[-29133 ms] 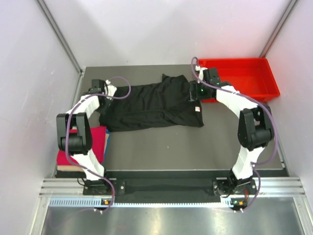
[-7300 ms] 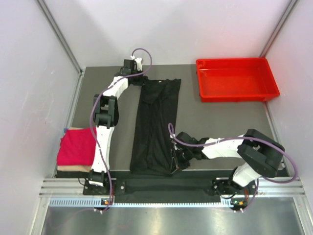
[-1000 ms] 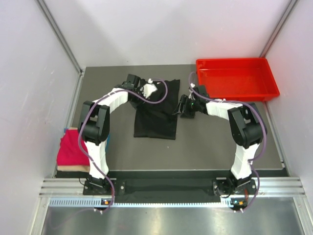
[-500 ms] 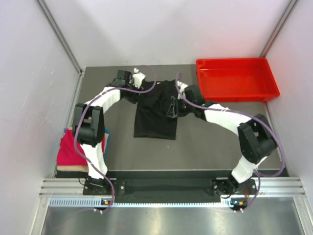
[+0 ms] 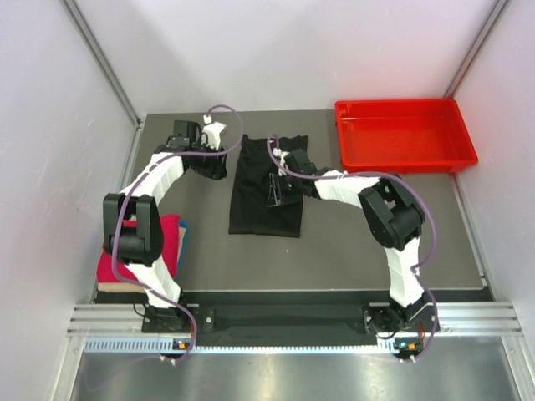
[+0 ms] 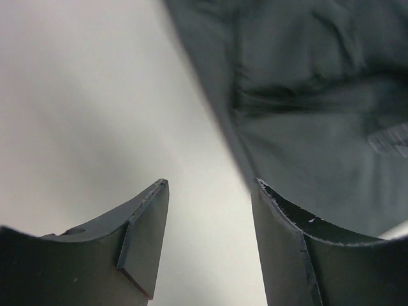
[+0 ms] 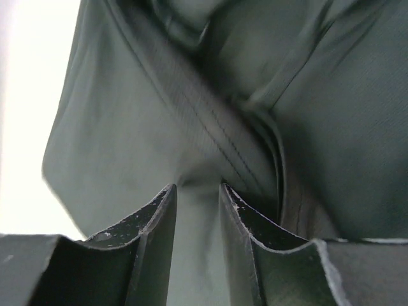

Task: Fold and stack the t-shirts
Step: Fold the tshirt

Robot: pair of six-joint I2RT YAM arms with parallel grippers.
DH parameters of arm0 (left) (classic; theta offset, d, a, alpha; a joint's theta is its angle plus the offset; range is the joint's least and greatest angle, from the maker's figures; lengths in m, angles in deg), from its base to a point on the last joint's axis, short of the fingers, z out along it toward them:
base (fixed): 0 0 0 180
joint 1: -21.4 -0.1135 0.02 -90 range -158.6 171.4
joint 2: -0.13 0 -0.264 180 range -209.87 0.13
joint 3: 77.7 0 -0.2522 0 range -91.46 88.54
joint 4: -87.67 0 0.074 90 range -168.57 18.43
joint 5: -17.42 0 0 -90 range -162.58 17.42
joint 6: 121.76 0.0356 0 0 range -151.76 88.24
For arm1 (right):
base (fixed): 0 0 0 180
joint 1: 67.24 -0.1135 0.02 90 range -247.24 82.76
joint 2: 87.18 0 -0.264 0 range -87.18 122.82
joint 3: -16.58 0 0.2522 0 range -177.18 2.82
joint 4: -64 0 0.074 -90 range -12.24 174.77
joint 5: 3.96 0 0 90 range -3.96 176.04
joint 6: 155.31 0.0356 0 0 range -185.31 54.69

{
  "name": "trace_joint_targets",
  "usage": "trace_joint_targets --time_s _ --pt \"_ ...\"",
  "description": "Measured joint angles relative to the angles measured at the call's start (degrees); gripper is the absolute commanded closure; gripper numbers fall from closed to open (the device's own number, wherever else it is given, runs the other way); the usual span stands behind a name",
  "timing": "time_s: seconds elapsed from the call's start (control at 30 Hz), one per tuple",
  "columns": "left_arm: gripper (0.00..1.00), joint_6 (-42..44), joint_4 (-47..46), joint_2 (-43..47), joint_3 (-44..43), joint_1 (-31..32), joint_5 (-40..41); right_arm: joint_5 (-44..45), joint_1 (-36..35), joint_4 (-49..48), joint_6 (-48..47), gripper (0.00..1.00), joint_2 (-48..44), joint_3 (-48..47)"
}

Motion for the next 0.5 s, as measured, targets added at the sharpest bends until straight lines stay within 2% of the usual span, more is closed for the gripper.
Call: trace_joint_targets --time_s 0.3,0.5 --pt "0.44 0.83 5.6 0.09 1.33 0.13 -7.37 10.84 1.25 5.9 -2.47 0.66 6.47 -12.66" --pt "0.45 5.6 7.87 1.49 3.69 2.36 -10.29 15.67 2.97 9.53 -4.26 0.63 11.23 -21.38"
